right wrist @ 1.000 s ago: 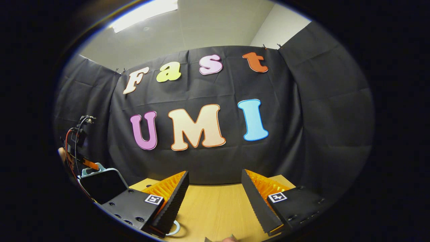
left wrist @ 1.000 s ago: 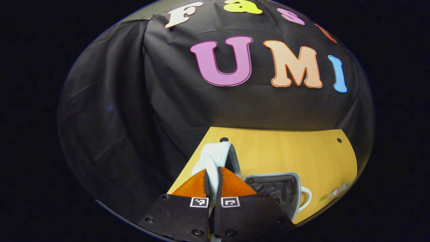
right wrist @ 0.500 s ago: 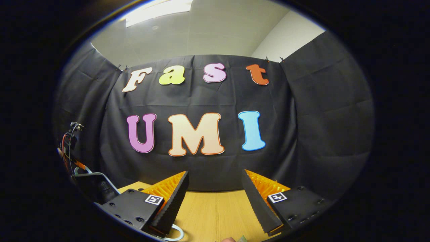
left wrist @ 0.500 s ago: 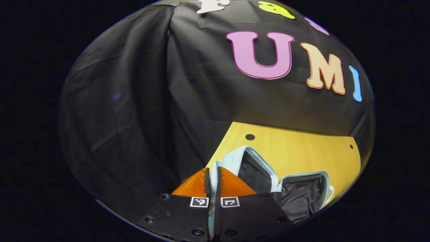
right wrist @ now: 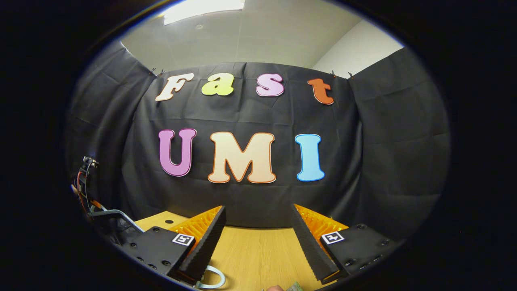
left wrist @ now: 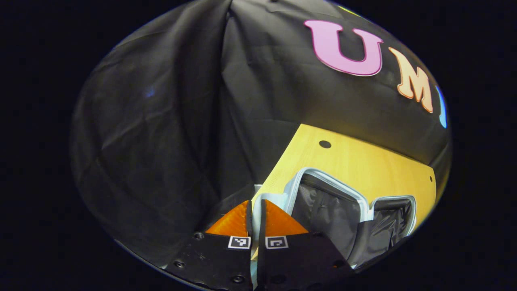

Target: First open the suitcase, pack the skin care products into it, and then close the suitcase.

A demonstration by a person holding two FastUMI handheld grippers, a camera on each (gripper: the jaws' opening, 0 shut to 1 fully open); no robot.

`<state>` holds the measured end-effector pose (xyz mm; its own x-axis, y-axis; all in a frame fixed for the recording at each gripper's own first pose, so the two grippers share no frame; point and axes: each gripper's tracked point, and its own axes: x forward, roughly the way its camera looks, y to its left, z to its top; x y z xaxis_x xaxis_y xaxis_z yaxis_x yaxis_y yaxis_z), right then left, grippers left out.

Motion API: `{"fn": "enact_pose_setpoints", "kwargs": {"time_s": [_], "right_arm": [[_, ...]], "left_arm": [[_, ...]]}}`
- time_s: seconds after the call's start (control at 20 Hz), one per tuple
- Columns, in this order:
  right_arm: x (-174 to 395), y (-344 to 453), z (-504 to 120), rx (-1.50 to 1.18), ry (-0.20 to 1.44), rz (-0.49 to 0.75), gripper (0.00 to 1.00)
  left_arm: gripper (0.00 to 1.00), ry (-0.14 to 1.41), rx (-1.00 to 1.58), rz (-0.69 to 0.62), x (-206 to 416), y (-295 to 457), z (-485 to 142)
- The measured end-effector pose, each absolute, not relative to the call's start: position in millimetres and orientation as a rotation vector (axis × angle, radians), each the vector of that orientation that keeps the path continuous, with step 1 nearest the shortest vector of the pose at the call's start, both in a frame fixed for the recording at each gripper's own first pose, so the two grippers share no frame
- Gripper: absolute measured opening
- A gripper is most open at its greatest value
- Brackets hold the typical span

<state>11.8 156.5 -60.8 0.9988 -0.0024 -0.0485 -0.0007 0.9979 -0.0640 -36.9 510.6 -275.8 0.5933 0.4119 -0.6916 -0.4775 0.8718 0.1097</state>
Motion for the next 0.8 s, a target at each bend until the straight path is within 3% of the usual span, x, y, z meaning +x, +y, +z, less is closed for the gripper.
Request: {"fn": "enact_pose_setpoints", "kwargs": {"time_s": [0.2,0.35,0.4,0.45,0.7,0.8], "right_arm": [[14,156,-63,-0.071,0.061,-0.003,0.98],[16,151,-66,-0.056,0.078,-0.011,0.99],[17,147,-65,-0.053,0.075,-0.015,0.99],[18,144,-64,-0.053,0.074,-0.017,0.98],[25,129,-66,-0.071,0.079,0.013,0.98],[27,120,-62,-0.069,0.070,0.024,0.98]], "left_arm": [[0.00,0.822,-0.085,0.562,-52,520,-316],[0.10,0.806,-0.019,0.622,-56,528,-320],[0.20,0.781,-0.018,0.627,-52,527,-318],[0.23,0.742,-0.027,0.617,-46,521,-312],[1.00,0.522,0.050,0.622,-23,482,-248],[0.98,0.444,0.070,0.612,-17,457,-215]]}}
